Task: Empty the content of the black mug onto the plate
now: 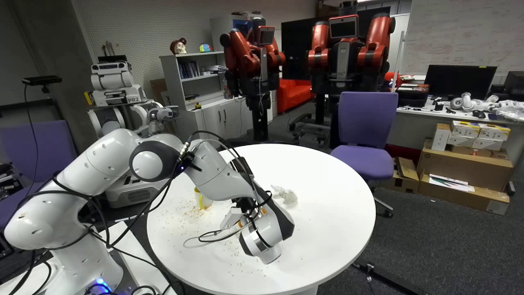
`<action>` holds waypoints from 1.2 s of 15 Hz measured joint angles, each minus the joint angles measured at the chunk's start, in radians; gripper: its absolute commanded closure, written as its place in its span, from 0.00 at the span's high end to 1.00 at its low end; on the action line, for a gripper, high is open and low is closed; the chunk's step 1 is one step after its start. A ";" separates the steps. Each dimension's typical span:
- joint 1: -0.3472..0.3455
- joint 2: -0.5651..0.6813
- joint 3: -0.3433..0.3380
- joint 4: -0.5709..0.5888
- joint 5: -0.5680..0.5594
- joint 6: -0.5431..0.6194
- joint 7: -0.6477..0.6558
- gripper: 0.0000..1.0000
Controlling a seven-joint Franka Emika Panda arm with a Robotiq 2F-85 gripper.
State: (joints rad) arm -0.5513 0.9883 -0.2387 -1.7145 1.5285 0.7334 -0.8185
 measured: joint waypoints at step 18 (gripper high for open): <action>0.038 -0.046 -0.049 -0.003 0.011 -0.007 -0.006 0.05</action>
State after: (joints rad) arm -0.5136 0.9423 -0.2881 -1.7174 1.5398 0.7259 -0.8246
